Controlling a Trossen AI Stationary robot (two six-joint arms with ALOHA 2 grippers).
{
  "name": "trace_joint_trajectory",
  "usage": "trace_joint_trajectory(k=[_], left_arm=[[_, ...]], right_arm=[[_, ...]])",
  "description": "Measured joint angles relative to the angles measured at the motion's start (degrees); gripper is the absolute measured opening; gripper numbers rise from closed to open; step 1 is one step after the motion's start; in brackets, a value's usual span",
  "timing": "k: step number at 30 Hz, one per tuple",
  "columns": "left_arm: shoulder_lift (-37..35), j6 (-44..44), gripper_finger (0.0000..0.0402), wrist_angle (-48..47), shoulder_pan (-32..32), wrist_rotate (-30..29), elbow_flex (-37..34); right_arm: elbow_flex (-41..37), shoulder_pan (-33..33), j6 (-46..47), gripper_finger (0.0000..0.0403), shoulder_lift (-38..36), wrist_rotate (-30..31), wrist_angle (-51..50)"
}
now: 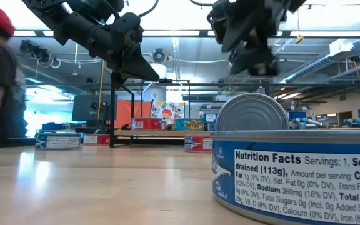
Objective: Stack canned seafood by type on shelf
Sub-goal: Stack the light blue tuna can on top of the other light blue tuna can on the shelf
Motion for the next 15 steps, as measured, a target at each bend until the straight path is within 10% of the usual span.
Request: trace_joint_trajectory(k=[6, 15], left_arm=[[0.0, -0.1, 0.0005, 0.0, 0.0, 1.8, 0.0], [0.0, 6.6, 0.0005, 0.0, 0.0, 1.8, 0.0]], right_arm=[[3.2, 4.4, 12.6, 0.0219, 0.0, 1.9, -2.8], [3.1, 14.8, -0.9, 0.0261, 0.0, 25.2, -3.5]])
